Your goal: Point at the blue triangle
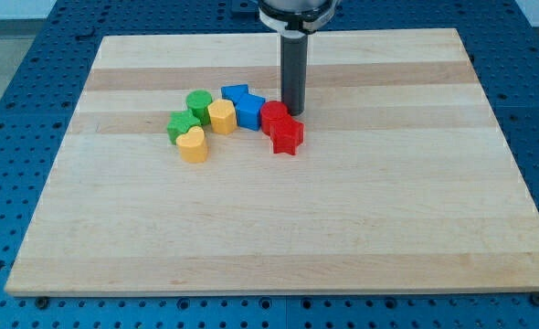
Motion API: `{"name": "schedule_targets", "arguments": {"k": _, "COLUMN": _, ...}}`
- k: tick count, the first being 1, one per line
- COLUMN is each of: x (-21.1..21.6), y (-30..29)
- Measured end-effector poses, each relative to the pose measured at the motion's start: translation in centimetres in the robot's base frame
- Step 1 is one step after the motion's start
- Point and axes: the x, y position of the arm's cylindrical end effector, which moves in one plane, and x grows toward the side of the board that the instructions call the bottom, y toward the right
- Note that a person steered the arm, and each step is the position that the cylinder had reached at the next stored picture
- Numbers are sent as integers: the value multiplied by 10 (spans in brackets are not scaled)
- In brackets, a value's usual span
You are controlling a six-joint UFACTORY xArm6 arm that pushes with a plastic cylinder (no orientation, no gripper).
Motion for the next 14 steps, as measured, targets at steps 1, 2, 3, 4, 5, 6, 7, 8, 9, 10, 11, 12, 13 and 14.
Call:
{"name": "schedule_targets", "arguments": {"k": 1, "x": 2, "y": -1}}
{"name": "schedule_targets", "arguments": {"k": 2, "x": 2, "y": -1}}
{"name": "schedule_targets", "arguments": {"k": 3, "x": 0, "y": -1}}
{"name": "schedule_targets", "arguments": {"k": 4, "x": 0, "y": 3}}
{"name": "schedule_targets", "arguments": {"k": 5, "x": 3, "y": 30}}
{"name": "schedule_targets", "arguments": {"k": 6, "x": 41, "y": 49}}
{"name": "schedule_targets", "arguments": {"k": 7, "x": 95, "y": 49}}
{"name": "schedule_targets", "arguments": {"k": 8, "x": 137, "y": 45}}
{"name": "schedule_targets", "arguments": {"k": 9, "x": 137, "y": 79}}
{"name": "schedule_targets", "arguments": {"k": 10, "x": 102, "y": 117}}
{"name": "schedule_targets", "arguments": {"k": 11, "x": 59, "y": 128}}
{"name": "schedule_targets", "arguments": {"k": 12, "x": 29, "y": 124}}
{"name": "schedule_targets", "arguments": {"k": 13, "x": 20, "y": 115}}
{"name": "schedule_targets", "arguments": {"k": 14, "x": 8, "y": 99}}
